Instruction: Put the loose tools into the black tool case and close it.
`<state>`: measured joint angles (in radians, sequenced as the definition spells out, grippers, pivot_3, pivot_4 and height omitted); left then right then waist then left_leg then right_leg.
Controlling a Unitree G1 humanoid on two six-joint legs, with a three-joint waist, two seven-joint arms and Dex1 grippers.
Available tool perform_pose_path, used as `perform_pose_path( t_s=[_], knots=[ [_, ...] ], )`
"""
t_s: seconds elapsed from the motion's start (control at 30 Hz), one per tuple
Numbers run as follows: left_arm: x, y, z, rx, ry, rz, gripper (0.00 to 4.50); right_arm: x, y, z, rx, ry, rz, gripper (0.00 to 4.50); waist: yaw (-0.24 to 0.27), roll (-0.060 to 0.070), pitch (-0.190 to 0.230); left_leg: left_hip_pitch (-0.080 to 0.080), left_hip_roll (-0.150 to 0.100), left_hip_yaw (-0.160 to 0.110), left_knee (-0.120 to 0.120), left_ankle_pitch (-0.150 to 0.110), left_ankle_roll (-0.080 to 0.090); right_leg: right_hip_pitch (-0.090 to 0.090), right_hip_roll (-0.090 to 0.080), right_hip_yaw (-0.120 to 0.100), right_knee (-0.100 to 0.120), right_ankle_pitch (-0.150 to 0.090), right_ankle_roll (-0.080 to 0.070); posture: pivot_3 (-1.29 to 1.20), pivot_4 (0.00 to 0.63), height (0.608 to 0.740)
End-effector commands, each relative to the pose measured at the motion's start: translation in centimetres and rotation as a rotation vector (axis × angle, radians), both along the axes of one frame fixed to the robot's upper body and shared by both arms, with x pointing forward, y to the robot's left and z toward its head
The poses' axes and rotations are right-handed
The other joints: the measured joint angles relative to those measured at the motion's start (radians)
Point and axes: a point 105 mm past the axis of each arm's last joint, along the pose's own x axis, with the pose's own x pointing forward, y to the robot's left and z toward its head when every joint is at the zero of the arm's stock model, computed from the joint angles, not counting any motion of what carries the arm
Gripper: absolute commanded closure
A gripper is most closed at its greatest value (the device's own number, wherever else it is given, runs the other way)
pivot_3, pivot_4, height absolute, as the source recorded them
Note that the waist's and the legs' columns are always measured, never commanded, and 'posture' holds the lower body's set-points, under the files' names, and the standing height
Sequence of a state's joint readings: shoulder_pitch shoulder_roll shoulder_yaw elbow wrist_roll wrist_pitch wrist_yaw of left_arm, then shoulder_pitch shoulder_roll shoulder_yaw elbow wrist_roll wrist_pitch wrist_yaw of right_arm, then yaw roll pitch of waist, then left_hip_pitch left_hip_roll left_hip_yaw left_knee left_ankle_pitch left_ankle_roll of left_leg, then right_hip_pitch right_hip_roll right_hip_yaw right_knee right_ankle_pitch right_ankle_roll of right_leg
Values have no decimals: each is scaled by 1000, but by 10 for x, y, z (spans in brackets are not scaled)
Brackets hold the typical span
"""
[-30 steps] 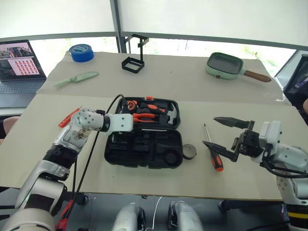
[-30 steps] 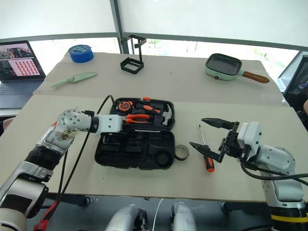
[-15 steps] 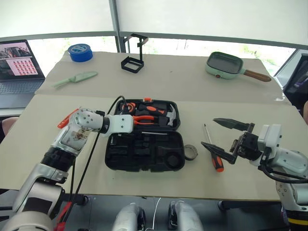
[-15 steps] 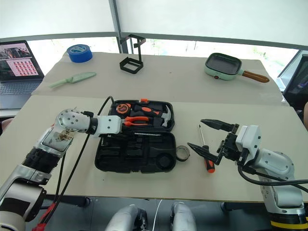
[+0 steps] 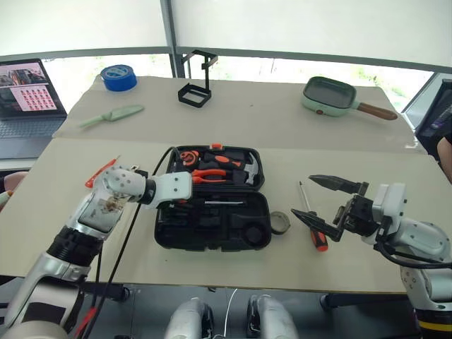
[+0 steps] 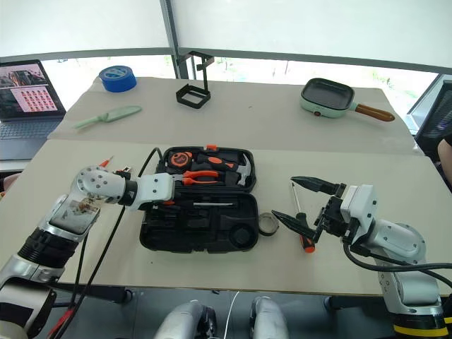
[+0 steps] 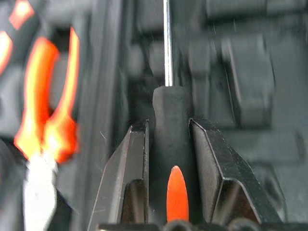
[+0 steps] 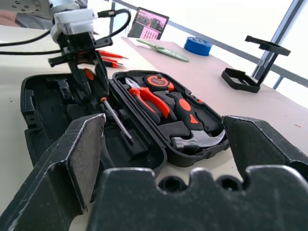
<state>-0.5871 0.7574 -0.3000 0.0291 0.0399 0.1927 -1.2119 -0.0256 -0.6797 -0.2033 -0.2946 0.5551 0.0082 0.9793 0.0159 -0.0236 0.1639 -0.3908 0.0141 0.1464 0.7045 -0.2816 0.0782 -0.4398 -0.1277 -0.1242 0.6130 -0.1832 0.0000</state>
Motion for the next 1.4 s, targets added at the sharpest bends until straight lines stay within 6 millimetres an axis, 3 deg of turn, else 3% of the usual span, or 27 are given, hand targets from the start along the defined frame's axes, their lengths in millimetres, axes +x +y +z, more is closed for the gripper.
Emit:
perform_pose_path(
  t_s=[0.03,0.53,0.6,0.63,0.73,0.87,0.97,1.07,1.2,1.4],
  knots=[
    [11,-2,3,8,-54,15,3667,-3,4,12,21,-41,12,0,2,0,0,0,0,0,0,0,0,0,0,0,0,0,0,0,150,740],
    [16,-20,13,-33,-114,-54,3667,-7,9,14,33,-17,26,0,14,0,0,0,0,-1,1,0,1,1,-1,0,0,0,0,0,150,740],
    [9,-33,24,-149,-119,-95,2660,-9,10,12,36,-7,32,0,18,0,0,0,0,-1,1,0,1,1,-1,0,0,0,0,0,150,740],
    [10,-35,31,-196,-156,-92,2483,-9,11,11,37,-1,35,0,21,0,0,-1,0,-1,1,-1,1,1,-1,0,0,0,0,0,150,740],
    [19,-32,46,-264,-282,-53,1283,-11,13,10,51,28,45,0,21,0,0,-3,0,-2,5,-1,2,0,-1,0,0,3,-4,0,150,740],
    [17,-27,49,-341,-254,-4,1283,-13,15,9,72,61,57,0,12,0,0,-3,0,-2,6,-1,2,0,-1,0,0,5,-6,0,150,740],
    [9,-23,31,-382,-126,27,2034,-13,17,8,80,71,56,0,6,0,0,-3,0,-2,6,-1,2,0,-1,0,1,4,-5,0,150,740],
    [10,-21,21,-401,-81,80,3279,-13,17,7,80,72,54,0,4,0,0,-3,0,-2,6,-1,2,0,0,-1,1,2,-2,0,150,740],
    [12,-23,8,-400,-48,124,4484,-13,16,6,79,74,48,0,9,0,0,-3,0,-2,6,-2,3,1,-1,-1,0,2,0,0,150,740],
    [16,-25,-16,-332,9,193,4484,-13,15,5,81,77,44,0,9,0,0,-3,0,-2,7,-2,3,1,-1,-1,0,3,-1,0,150,740]
  ],
)
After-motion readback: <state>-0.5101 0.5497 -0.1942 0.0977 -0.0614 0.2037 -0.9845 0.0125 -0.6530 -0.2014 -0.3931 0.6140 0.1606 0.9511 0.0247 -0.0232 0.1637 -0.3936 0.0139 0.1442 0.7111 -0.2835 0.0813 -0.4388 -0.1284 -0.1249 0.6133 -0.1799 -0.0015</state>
